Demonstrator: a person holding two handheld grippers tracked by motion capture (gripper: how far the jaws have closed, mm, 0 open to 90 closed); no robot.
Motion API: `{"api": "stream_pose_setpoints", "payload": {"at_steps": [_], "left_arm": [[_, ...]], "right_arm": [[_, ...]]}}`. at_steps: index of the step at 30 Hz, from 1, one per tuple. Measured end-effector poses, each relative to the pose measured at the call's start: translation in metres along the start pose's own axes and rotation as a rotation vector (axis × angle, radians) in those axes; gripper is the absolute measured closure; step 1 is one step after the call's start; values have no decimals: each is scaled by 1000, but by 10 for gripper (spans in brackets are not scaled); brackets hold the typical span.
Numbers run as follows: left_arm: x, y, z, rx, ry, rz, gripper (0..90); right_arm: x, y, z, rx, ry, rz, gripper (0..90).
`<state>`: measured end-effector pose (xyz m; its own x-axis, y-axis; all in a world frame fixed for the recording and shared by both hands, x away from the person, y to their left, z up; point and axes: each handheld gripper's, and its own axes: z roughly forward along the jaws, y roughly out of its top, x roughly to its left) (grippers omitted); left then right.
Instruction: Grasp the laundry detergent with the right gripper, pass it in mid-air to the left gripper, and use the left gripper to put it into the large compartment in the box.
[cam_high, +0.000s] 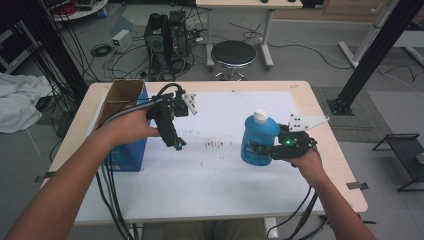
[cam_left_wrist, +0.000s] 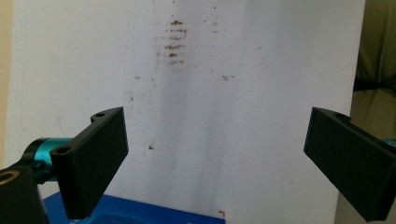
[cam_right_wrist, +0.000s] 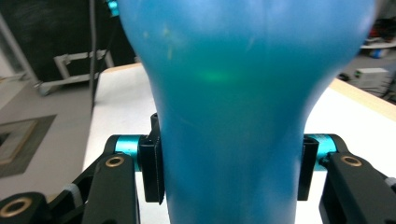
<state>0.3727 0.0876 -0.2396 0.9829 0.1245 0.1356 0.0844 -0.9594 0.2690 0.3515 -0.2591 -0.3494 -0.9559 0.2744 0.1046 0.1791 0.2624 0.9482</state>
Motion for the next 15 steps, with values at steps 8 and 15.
{"api": "stream_pose_setpoints", "payload": {"at_steps": [8, 15], "left_arm": [[-8, 9, -5, 4, -7, 18, 63], [-14, 20, -7, 1, -21, 37, 64]], "right_arm": [[-6, 6, 4, 1, 152, -33, 440], [-8, 9, 14, 24, 211, -80, 441]]}}
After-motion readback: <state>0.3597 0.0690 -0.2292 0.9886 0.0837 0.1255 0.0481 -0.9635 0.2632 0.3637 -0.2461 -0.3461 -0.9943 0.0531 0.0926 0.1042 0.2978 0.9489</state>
